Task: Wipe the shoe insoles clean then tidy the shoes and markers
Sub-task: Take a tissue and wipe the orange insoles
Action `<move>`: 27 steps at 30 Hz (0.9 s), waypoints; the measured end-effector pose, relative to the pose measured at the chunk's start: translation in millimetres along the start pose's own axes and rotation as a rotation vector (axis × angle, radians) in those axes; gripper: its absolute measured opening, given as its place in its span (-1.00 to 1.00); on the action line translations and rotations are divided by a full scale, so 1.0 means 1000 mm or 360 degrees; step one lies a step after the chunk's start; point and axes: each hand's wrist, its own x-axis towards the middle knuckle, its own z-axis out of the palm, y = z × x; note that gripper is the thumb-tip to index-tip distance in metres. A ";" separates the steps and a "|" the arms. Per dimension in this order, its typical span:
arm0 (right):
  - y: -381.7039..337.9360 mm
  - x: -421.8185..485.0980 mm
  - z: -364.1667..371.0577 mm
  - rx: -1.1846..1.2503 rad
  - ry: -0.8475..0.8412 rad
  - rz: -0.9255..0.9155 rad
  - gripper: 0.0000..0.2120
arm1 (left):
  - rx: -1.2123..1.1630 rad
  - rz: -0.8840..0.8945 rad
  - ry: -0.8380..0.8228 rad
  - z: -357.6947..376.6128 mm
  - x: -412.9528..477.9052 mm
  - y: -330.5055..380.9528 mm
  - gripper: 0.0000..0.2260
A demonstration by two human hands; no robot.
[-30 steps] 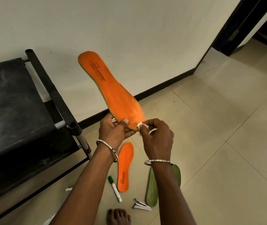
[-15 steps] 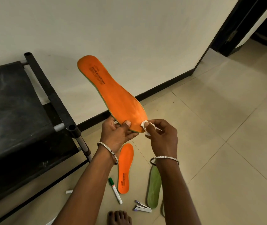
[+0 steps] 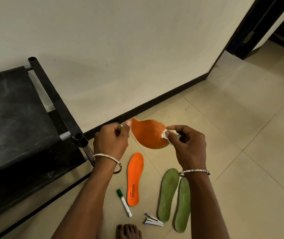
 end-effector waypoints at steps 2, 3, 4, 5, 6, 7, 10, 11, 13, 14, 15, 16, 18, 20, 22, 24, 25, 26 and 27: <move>0.002 0.002 -0.007 -0.0054 -0.0151 -0.0039 -0.88 | 0.0001 0.0256 0.0081 0.002 0.004 0.000 -0.67; 0.003 0.001 -0.010 -0.0095 -0.0231 -0.0069 -0.87 | 0.0007 0.0338 0.0028 0.004 0.005 -0.002 -0.67; 0.002 0.000 -0.011 -0.0139 -0.0300 -0.0101 -0.87 | 0.0016 0.0382 -0.0072 0.007 0.006 -0.003 -0.65; 0.002 -0.001 -0.011 -0.0177 -0.0352 -0.0130 -0.87 | 0.0016 0.0383 -0.0197 0.009 0.006 -0.004 -0.60; 0.001 -0.002 -0.011 -0.0200 -0.0393 -0.0150 -0.87 | -0.0002 0.0355 -0.0320 0.009 0.004 -0.004 -0.55; 0.000 -0.003 -0.011 -0.0213 -0.0424 -0.0164 -0.86 | -0.0020 0.0322 -0.0431 0.010 0.003 -0.003 -0.53; -0.003 -0.002 -0.010 -0.0214 -0.0445 -0.0229 -0.83 | 0.0013 0.0233 -0.0643 0.007 -0.002 0.001 -0.47; -0.003 -0.002 -0.009 -0.0216 -0.0422 -0.0243 -0.83 | 0.0050 0.0192 -0.0687 0.006 -0.003 0.004 -0.44; -0.003 -0.002 -0.008 -0.0240 -0.0350 -0.0256 -0.83 | 0.0127 0.0140 -0.0731 0.007 -0.006 0.009 -0.43; -0.004 -0.003 -0.006 -0.0257 -0.0308 -0.0257 -0.83 | 0.0141 0.0134 -0.0743 0.007 -0.008 0.012 -0.49; -0.004 -0.004 -0.004 -0.0276 -0.0264 -0.0255 -0.82 | 0.0136 0.0126 -0.0764 0.007 -0.009 0.014 -0.56; -0.005 -0.004 -0.003 -0.0291 -0.0221 -0.0253 -0.81 | 0.0098 0.0105 -0.0794 0.006 -0.009 0.017 -0.61; -0.007 -0.004 -0.001 -0.0293 -0.0144 -0.0260 -0.81 | -0.0043 0.0011 -0.0879 0.005 -0.007 0.016 -0.62; -0.009 -0.004 0.001 -0.0270 -0.0085 -0.0285 -0.81 | -0.0241 -0.0143 -0.1009 0.002 -0.005 0.014 -0.63; -0.009 -0.004 0.002 -0.0258 -0.0040 -0.0299 -0.82 | -0.0504 -0.0382 -0.1179 0.000 -0.006 0.016 -0.63; -0.008 -0.004 0.003 -0.0257 0.0004 -0.0306 -0.82 | -0.0693 -0.0556 -0.1348 -0.001 -0.011 0.020 -0.70; -0.007 -0.003 0.003 -0.0259 0.0030 -0.0306 -0.83 | -0.0757 -0.0594 -0.1417 -0.001 -0.013 0.022 -0.77; -0.006 -0.003 0.003 -0.0264 0.0054 -0.0299 -0.83 | -0.0826 -0.0618 -0.1459 0.000 -0.014 0.023 -0.80; -0.005 -0.002 0.004 -0.0272 0.0075 -0.0282 -0.83 | -0.0896 -0.0641 -0.1477 0.000 -0.015 0.023 -0.80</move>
